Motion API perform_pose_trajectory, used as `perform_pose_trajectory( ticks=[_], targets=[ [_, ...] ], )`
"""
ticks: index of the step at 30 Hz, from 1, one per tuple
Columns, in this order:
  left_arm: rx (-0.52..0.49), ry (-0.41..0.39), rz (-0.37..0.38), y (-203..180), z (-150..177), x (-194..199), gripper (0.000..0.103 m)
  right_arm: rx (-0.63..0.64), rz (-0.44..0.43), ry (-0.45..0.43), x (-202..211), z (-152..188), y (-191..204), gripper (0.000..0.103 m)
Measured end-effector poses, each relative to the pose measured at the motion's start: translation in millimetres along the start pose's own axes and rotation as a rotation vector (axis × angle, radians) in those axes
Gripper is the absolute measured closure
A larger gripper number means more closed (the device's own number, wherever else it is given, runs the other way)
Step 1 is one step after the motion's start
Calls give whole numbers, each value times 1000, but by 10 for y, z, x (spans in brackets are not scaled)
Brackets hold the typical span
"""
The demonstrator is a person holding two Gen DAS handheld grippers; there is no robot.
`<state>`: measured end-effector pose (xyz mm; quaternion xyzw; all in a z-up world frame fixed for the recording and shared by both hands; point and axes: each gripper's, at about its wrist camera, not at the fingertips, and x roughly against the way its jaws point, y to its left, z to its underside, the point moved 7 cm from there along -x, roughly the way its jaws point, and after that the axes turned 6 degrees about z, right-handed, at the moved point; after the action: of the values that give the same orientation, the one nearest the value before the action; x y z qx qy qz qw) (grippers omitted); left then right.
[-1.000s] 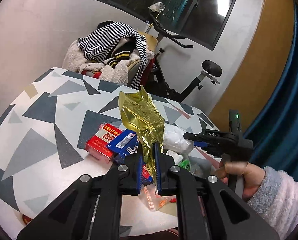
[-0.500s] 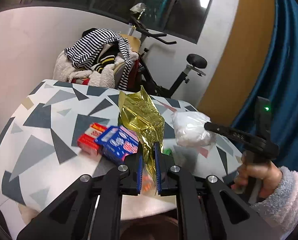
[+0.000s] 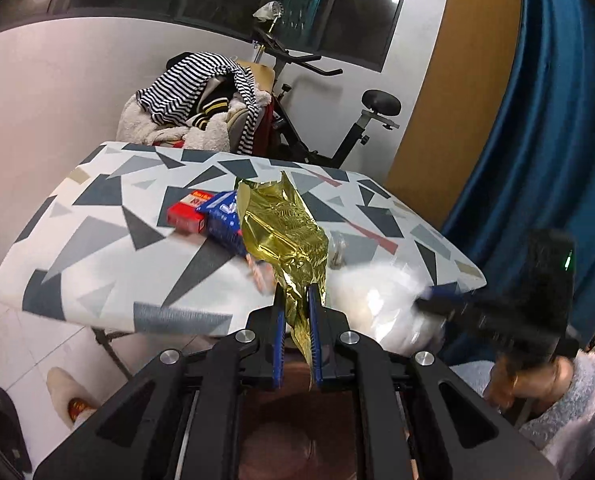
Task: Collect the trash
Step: 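Carry the gold wrapper and white bag over the brown bin and release both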
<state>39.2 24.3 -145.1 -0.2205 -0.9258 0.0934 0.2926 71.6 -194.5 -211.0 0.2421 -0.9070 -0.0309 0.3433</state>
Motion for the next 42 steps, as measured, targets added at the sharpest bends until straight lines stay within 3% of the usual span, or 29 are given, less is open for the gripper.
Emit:
perform_pose_trajectory(
  ticks=[4, 9, 20, 22, 27, 32, 36, 42],
  targets=[
    [-34, 15, -6, -57, 122, 40, 92, 40, -30, 115, -302, 439, 230, 74],
    [-39, 41, -6, -30, 287, -25, 92, -23, -12, 279, -856, 930, 171, 74],
    [-18, 111, -3, 101, 569, -272, 92, -130, 58, 387, -1144, 1139, -116, 67],
    [-12, 118, -1, 117, 599, -298, 92, -148, 68, 377, -1122, 1117, -162, 66],
    [-28, 144, 4, 90, 701, -351, 92, -165, 91, 331, -1055, 1053, -260, 46],
    [-38, 178, 19, 55, 806, -419, 92, -137, 136, 172, -741, 785, -281, 12],
    [-40, 233, 22, 50, 929, -550, 92, -121, 219, 72, -508, 627, -367, 6],
    [-50, 337, 17, 55, 1111, -771, 92, -151, 274, 30, -411, 553, -498, 6]
  ],
)
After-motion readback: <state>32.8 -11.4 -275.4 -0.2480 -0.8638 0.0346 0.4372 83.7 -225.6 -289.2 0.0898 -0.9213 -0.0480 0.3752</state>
